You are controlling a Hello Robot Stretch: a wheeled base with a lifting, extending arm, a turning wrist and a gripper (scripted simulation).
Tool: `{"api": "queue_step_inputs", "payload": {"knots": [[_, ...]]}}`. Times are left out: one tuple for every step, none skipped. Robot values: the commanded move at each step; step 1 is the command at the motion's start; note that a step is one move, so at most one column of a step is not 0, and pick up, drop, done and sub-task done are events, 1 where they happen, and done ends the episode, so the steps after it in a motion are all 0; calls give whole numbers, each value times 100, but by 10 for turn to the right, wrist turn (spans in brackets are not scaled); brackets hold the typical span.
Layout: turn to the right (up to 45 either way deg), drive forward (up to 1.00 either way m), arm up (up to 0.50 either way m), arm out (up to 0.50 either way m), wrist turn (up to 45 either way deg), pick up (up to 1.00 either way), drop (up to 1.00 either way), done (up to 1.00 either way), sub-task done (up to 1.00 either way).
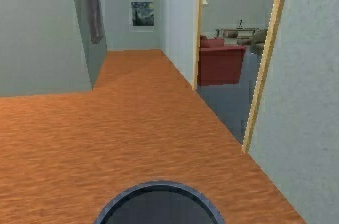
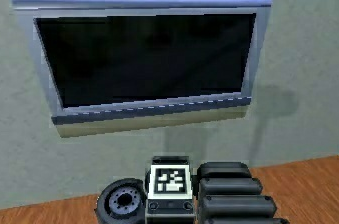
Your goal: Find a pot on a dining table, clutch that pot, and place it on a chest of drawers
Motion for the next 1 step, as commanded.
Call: {"api": "queue_step_inputs", "payload": {"knots": [[60, 0, 0, 0, 0, 0, 0, 0, 0]]}}
